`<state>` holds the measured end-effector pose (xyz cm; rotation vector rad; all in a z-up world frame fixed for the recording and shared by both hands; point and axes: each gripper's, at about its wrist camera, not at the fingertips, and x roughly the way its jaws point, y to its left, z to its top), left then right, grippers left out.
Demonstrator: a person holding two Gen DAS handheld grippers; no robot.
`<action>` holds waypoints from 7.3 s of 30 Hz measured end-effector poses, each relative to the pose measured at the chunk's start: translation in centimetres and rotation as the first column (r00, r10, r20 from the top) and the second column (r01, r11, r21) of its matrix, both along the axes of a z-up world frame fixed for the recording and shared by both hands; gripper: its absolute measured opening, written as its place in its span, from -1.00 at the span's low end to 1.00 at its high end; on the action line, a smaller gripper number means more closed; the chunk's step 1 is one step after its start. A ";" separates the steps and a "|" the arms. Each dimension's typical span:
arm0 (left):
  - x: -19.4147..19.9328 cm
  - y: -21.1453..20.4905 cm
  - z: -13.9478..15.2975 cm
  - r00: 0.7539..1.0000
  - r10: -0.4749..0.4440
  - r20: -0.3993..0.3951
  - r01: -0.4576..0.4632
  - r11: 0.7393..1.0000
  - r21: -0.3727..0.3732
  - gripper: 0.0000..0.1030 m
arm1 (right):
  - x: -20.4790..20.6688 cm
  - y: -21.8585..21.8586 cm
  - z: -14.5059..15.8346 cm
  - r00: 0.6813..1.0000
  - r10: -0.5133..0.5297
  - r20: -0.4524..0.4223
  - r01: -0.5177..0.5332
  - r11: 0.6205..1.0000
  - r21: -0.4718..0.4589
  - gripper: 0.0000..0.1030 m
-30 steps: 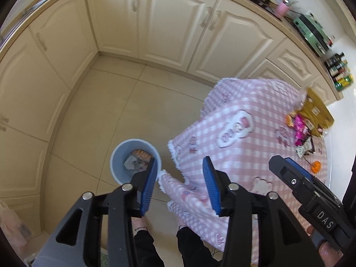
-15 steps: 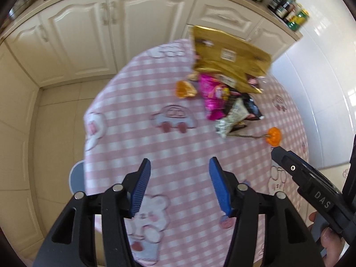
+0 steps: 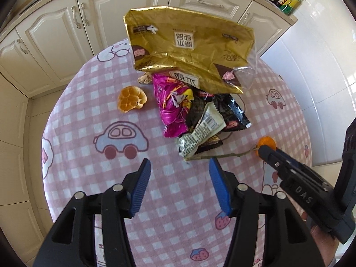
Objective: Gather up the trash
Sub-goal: 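Grasp the dried orange peel with its stem using the right tool, then grasp the silver-white wrapper with the left tool while right tool holds the orange peel, then carry both items over the blue bin and open the right then left tool, then return both tools to the table toward the gold bag, then grasp the gold bag with the right tool while left tool grasps the pink wrapper, then carry the gold bag and pink wrapper over the bin and open both tools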
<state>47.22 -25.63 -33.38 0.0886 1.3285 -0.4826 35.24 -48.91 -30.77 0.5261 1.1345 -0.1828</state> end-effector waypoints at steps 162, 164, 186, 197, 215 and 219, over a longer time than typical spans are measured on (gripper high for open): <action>6.4 -1.7 -2.7 0.997 0.080 -0.024 -0.082 0.993 -0.087 -0.03 | 6.1 1.3 4.1 0.983 0.059 0.174 -0.045 0.996 -0.080 -0.84; 6.5 -2.1 -3.1 0.997 0.071 -0.022 -0.073 0.995 -0.071 -0.19 | 5.6 1.1 4.2 0.983 0.051 0.176 -0.037 0.996 -0.079 -0.84; 1.5 11.2 7.5 0.974 0.182 0.137 -0.151 0.966 -0.210 -0.24 | 3.2 11.0 11.6 0.949 0.139 0.283 -0.116 0.988 -0.098 -0.89; -5.2 31.4 7.9 0.908 0.401 0.124 -0.383 0.912 -0.144 -0.24 | 2.2 28.0 10.5 0.905 0.345 0.250 -0.353 0.936 -0.013 -0.89; -10.9 49.4 4.1 0.807 0.587 0.064 -0.582 0.809 -0.080 -0.24 | 0.9 46.9 3.3 0.834 0.546 0.082 -0.550 0.834 0.036 -0.88; -10.6 50.0 3.8 0.806 0.590 0.055 -0.585 0.807 -0.083 -0.24 | 1.5 48.1 2.9 0.836 0.543 0.072 -0.546 0.838 0.021 -0.81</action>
